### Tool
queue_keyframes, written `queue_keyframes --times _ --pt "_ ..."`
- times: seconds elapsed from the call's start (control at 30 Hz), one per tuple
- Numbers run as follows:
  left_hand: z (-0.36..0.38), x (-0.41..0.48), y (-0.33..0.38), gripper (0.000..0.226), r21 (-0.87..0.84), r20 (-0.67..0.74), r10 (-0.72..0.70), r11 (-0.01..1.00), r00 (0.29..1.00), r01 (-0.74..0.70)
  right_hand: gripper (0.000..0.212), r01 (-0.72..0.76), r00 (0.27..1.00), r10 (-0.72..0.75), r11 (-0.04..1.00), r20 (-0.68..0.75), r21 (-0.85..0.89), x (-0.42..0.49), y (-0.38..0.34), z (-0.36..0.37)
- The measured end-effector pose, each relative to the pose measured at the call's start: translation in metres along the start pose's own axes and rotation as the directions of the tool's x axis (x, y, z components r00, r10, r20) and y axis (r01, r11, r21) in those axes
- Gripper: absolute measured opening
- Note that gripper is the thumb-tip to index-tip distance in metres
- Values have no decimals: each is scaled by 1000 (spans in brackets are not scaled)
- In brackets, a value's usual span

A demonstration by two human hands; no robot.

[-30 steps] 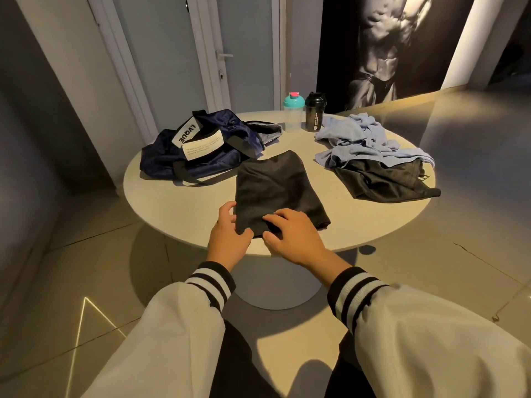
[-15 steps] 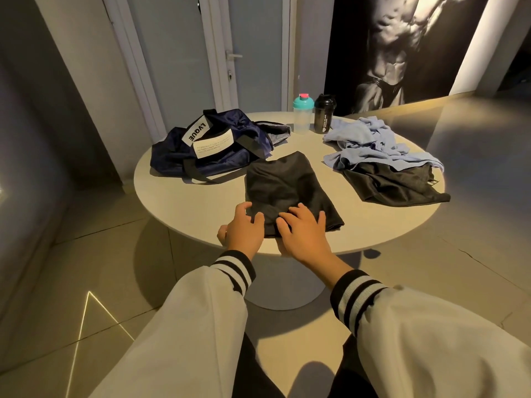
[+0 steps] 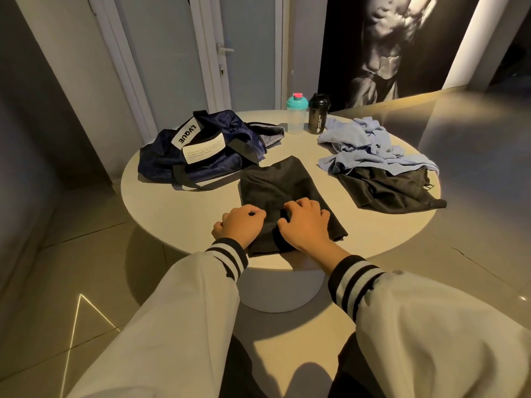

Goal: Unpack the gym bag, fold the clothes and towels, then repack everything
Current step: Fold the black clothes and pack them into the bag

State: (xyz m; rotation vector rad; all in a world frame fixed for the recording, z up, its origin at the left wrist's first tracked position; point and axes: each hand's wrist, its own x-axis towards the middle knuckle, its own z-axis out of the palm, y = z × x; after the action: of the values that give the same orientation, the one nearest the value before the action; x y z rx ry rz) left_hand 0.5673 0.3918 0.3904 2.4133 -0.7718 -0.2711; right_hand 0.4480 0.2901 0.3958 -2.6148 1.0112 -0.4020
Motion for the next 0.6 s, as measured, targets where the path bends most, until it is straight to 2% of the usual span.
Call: queue_keyframes --times 0.07,0.13,0.27,0.33,0.5,0.6 --pt "-1 19 -3 13 -131 -26 28 991 999 -31 46 19 1000 -20 999 12 28 18 0 -3" --pt "-3 41 -2 15 -264 -22 57 962 998 -61 44 30 999 -31 999 12 41 39 -1 -5" --pt "-9 87 9 39 -305 -16 86 948 996 -87 42 46 999 -46 997 -2 62 84 -3 -1" --pt "-10 114 11 45 -355 -11 77 932 997 -76 44 52 999 -52 996 -2 73 105 0 2" --pt "-7 167 12 33 -414 14 99 906 995 -84 49 9 997 -5 999 -83 39 155 11 11" --pt "2 176 14 26 -451 62 142 887 988 -100 53 -71 997 72 997 -12 27 176 20 17"
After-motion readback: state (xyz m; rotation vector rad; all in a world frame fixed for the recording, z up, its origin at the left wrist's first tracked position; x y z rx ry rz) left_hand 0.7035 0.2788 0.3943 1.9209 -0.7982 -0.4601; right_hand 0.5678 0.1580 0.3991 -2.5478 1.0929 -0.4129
